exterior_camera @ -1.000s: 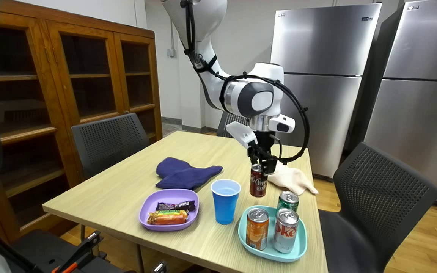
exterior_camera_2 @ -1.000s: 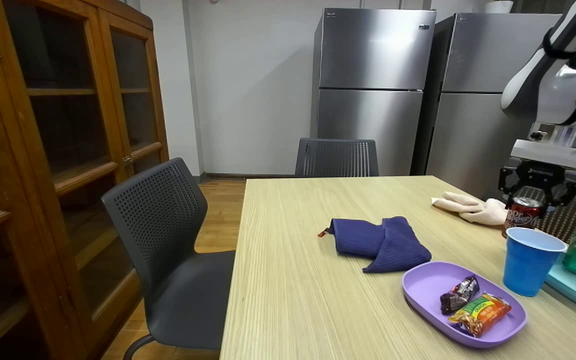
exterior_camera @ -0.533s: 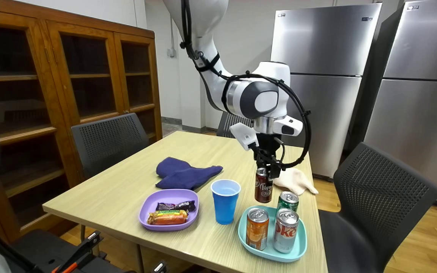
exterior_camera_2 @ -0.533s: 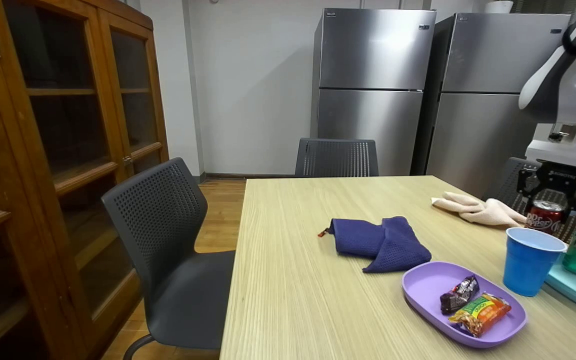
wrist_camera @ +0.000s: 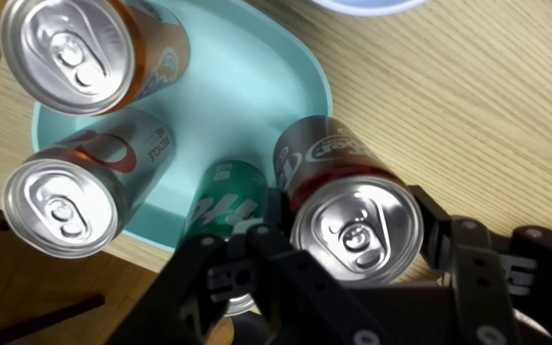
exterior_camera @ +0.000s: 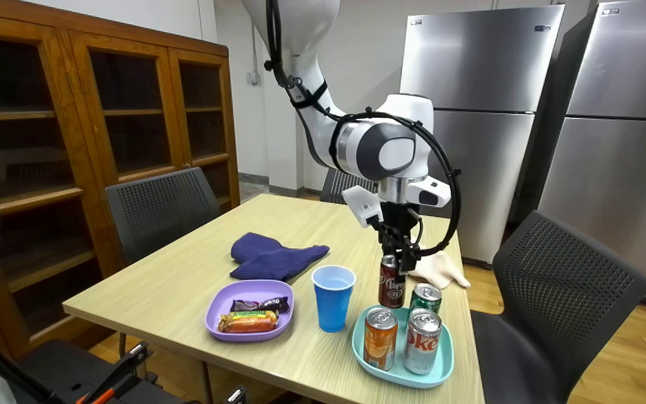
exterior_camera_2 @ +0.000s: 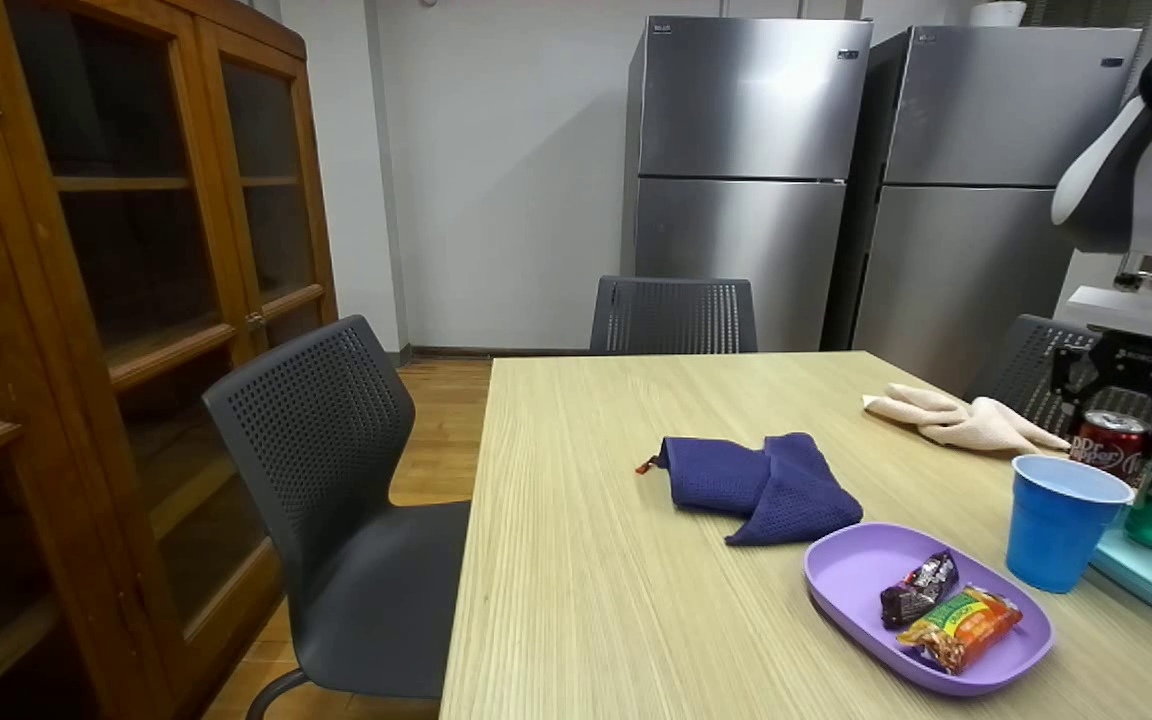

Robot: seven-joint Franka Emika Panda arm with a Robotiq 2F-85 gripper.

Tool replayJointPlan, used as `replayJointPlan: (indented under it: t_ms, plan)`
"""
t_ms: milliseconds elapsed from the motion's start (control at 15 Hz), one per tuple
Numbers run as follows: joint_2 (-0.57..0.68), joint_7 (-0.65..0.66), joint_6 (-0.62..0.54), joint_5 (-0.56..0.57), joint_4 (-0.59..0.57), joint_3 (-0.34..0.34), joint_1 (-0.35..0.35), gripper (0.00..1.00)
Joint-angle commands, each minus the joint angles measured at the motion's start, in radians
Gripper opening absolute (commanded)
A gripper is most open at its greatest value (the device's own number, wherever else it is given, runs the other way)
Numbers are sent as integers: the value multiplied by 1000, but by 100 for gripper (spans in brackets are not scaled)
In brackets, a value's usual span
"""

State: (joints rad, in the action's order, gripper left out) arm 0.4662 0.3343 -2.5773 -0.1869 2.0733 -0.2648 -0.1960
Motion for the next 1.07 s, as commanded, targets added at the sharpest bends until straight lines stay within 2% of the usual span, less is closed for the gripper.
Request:
replayJointPlan:
  t_ms: [0,1000]
  plan:
    - [-62,41,13,24,53,-17,21,39]
    - [-45,100,9,37,83,-43,42,39]
